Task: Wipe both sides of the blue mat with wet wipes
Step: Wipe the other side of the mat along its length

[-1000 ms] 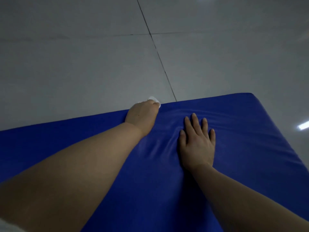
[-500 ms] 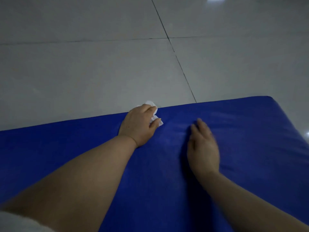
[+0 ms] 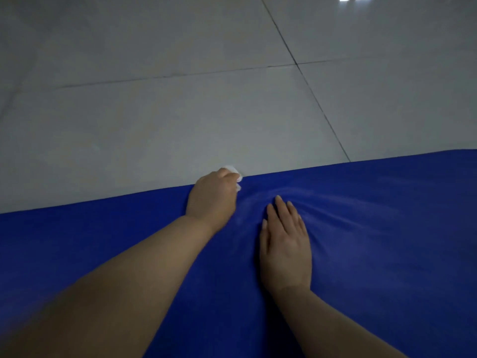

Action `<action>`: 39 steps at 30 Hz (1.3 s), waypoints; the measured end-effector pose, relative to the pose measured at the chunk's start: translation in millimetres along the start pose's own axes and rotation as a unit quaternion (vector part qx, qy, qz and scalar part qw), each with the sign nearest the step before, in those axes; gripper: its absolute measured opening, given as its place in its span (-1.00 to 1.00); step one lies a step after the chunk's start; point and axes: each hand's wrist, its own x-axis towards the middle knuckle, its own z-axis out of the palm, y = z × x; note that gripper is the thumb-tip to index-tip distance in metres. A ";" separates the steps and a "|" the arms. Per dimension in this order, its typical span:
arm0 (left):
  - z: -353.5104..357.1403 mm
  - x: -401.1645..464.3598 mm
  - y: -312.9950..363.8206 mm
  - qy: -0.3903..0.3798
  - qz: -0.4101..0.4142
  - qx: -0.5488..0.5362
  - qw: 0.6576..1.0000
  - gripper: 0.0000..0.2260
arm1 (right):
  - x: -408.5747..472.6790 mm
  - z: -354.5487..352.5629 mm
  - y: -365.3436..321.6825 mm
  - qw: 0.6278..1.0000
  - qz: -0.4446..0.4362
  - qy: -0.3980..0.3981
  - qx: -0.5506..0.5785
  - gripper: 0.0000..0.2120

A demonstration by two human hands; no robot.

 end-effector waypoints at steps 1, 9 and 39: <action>-9.8 -11.0 -13.8 0.007 -0.007 0.013 1.000 -0.80 | 0.5 0.0 0.0 1.000 -0.001 -0.001 -0.002 -0.55; -34.9 -49.3 -57.9 0.047 -0.067 -0.014 0.997 -0.82 | 0.0 -0.6 -0.9 1.000 -0.015 0.006 0.006 -0.54; -90.8 -107.9 -166.2 0.036 -0.089 0.015 0.995 -0.77 | -36.5 25.6 -129.0 0.996 -0.048 -0.067 -0.047 -0.69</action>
